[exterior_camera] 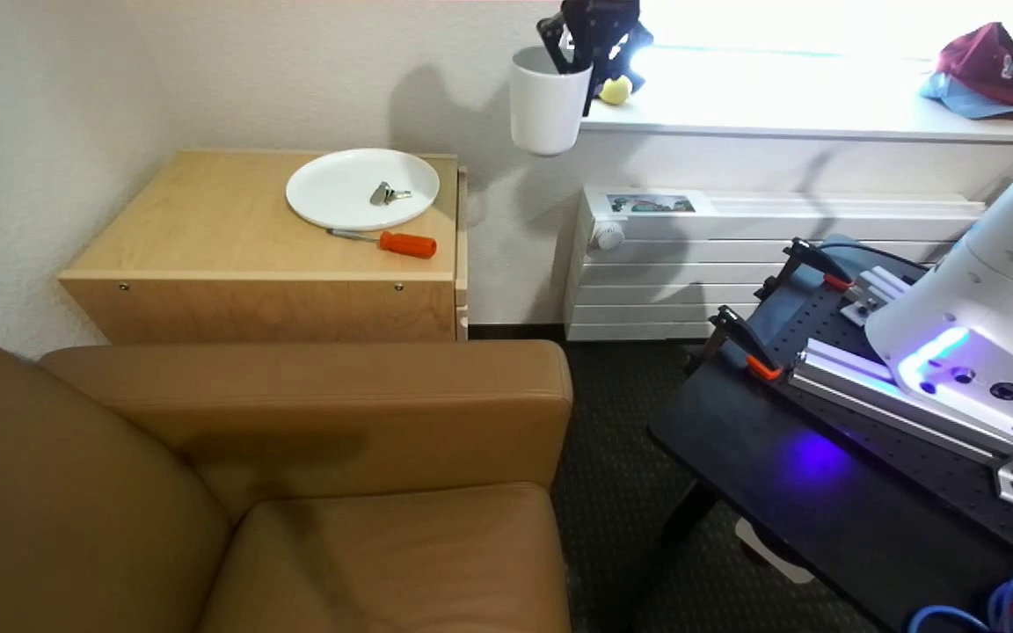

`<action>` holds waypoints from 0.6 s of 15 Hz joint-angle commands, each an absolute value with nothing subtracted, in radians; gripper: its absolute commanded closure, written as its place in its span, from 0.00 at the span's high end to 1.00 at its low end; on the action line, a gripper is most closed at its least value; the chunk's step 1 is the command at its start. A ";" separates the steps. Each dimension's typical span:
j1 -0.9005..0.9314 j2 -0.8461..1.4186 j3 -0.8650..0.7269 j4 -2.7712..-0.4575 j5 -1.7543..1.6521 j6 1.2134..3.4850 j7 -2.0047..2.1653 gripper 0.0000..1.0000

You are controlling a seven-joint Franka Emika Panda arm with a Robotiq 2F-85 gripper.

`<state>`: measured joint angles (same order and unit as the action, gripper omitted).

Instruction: Move the cup from the window sill to the top of the cabinet

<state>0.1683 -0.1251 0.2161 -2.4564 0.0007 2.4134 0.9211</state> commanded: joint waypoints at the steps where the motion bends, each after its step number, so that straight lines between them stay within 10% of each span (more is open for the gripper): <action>1: 0.226 0.028 0.280 -2.309 0.056 2.448 0.976 0.01; 9: 0.375 0.195 0.284 -2.062 -0.152 2.489 1.231 0.01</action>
<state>0.3557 0.1996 0.3053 -2.0583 -0.1621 2.4895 1.2405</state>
